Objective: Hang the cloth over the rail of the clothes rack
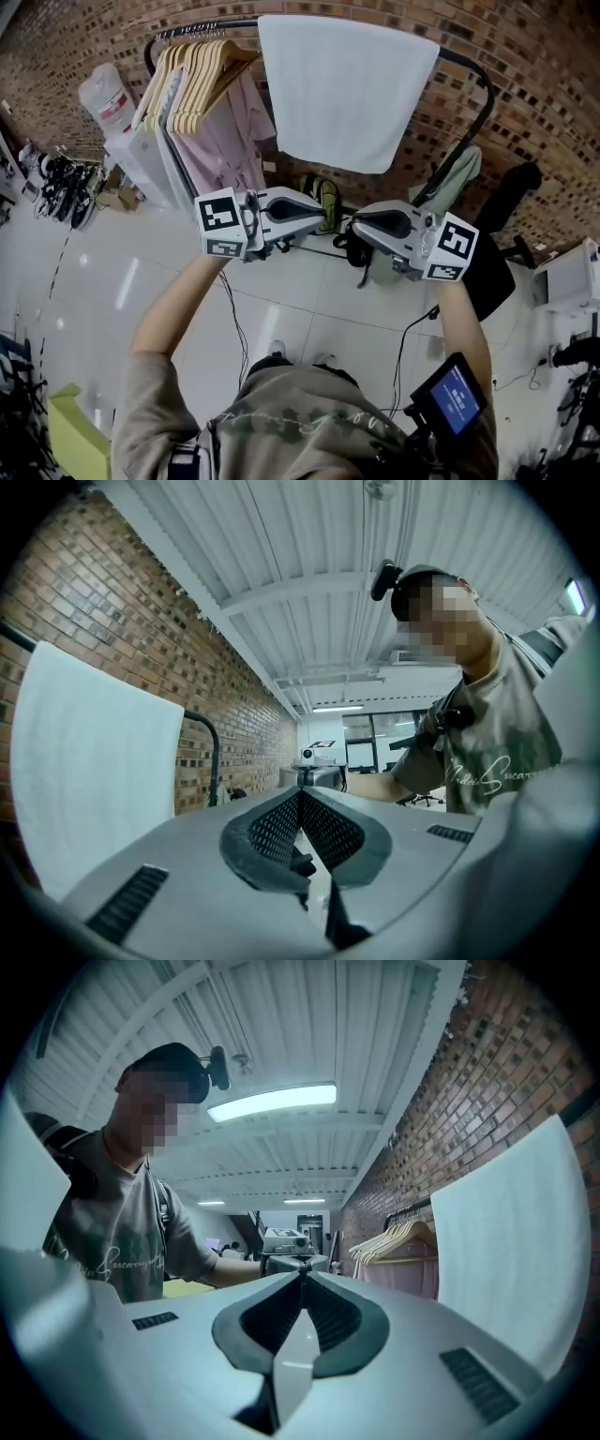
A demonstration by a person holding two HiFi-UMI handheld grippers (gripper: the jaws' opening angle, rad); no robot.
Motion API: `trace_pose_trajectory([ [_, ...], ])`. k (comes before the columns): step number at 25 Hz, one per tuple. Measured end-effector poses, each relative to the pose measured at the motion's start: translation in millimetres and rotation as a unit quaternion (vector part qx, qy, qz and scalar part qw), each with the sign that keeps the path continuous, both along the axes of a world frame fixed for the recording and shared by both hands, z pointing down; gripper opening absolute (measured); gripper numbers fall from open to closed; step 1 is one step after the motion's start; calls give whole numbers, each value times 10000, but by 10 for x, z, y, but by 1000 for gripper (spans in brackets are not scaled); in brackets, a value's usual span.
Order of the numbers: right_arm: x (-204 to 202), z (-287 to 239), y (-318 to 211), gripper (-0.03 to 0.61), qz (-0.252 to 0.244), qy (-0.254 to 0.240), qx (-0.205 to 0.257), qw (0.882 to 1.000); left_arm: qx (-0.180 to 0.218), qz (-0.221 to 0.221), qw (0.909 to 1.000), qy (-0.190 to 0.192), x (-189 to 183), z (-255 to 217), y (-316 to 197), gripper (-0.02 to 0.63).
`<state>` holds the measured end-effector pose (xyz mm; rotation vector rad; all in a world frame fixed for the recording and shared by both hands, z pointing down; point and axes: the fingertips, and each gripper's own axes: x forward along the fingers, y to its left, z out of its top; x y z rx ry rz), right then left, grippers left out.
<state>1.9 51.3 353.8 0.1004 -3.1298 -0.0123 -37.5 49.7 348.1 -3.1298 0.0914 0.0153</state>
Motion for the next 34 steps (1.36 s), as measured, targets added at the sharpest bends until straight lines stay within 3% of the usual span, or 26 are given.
trace_pose_trajectory([
  [7, -140, 81, 148, 28, 379, -73, -7, 9993, 58, 328, 9994, -37, -96, 74, 235, 6],
  [21, -242, 168, 356, 28, 508, -228, 4, 9984, -128, 582, 9980, -187, -84, 196, 277, 6],
  [34, -161, 284, 205, 28, 431, -128, -204, 9988, -384, 315, 9983, -306, -113, 324, 186, 5],
])
